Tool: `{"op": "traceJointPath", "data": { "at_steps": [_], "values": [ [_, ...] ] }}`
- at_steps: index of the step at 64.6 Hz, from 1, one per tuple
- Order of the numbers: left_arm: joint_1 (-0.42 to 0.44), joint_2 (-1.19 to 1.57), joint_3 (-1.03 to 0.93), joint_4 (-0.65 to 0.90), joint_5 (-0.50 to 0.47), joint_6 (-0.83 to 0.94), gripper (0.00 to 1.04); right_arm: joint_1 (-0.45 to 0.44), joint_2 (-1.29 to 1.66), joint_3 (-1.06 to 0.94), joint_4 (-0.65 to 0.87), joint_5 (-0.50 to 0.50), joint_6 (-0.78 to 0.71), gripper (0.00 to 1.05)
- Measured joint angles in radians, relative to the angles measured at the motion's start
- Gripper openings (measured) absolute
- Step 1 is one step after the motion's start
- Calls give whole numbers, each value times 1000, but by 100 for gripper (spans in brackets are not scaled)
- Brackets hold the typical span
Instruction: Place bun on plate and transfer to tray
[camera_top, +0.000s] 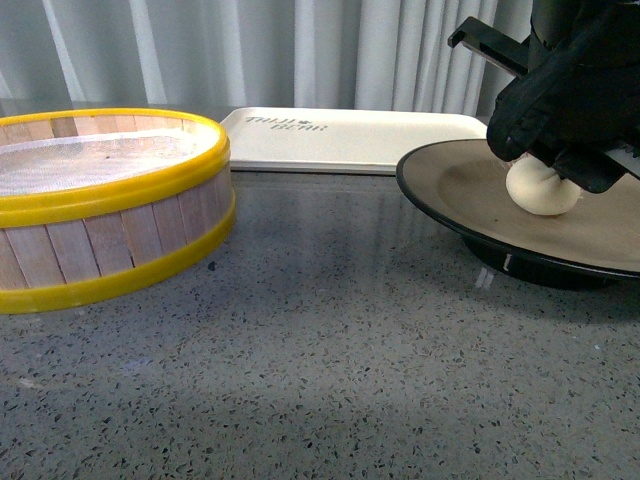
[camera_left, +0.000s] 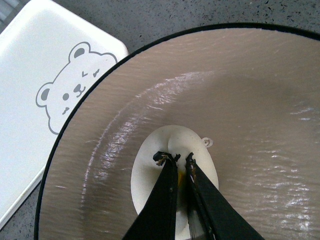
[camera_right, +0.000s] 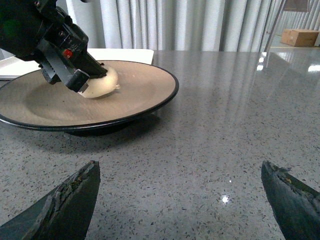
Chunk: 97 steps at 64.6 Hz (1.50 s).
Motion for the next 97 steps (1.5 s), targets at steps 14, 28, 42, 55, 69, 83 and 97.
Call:
{"op": "traceJointPath", "data": {
  "at_steps": [14, 28, 42, 55, 69, 83, 97],
  "values": [
    [-3, -5, -4, -43, 18, 14, 17, 0, 0, 0, 0, 0, 0, 96],
    [-5, -14, 8, -79, 42, -4, 57, 0, 0, 0, 0, 0, 0, 96],
    [-4, -16, 40, -105, 58, -32, 91, 0, 0, 0, 0, 0, 0, 96],
    [0, -41, 48, -106, 77, -64, 98, 0, 0, 0, 0, 0, 0, 96],
    [33, -241, -97, 89, 68, -109, 98, 0, 0, 0, 0, 0, 0, 96],
    [206, -765, -570, 206, 79, -121, 98, 0, 0, 0, 0, 0, 0, 96],
    [350, -1065, -888, 298, -34, -199, 89, 0, 0, 0, 0, 0, 0, 96]
  ]
}}
